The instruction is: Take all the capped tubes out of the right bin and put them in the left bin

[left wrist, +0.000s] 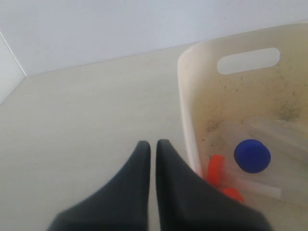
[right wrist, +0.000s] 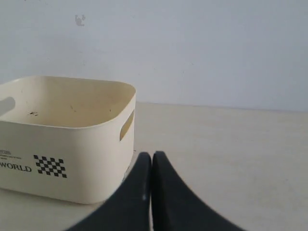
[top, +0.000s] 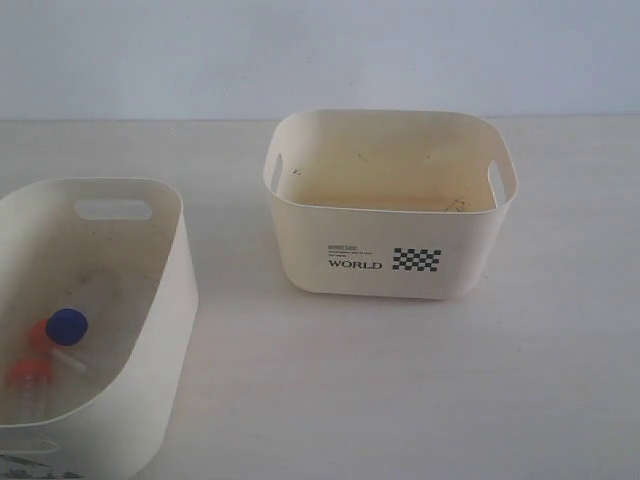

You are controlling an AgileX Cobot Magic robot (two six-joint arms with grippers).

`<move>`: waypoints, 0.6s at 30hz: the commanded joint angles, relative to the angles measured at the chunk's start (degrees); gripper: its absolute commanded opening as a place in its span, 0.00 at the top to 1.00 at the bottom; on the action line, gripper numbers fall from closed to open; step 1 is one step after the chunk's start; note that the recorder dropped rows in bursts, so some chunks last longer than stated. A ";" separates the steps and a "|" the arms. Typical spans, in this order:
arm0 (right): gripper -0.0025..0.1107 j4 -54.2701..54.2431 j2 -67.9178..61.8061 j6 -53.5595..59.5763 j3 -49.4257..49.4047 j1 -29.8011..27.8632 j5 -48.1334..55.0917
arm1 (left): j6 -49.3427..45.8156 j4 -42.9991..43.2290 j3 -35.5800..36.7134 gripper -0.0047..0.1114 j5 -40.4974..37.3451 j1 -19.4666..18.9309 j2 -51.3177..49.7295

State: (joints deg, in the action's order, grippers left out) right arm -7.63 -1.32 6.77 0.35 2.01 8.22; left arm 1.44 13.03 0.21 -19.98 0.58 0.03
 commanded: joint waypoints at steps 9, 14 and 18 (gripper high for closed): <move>0.98 0.30 1.32 -0.75 -0.35 -1.65 10.77 | 0.54 0.07 -0.21 0.92 0.26 -0.02 -0.03; 0.98 0.29 1.32 -2.77 -0.35 -3.12 10.77 | 0.54 0.07 -0.21 0.92 0.41 -0.02 -0.03; 0.98 0.29 1.32 -2.77 -0.35 -3.12 10.77 | 0.54 0.07 -0.21 0.92 0.41 -0.02 -0.03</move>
State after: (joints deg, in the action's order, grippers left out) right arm -7.65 -0.30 4.22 -0.03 -0.66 19.12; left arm 1.44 13.03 0.21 -19.98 0.58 0.03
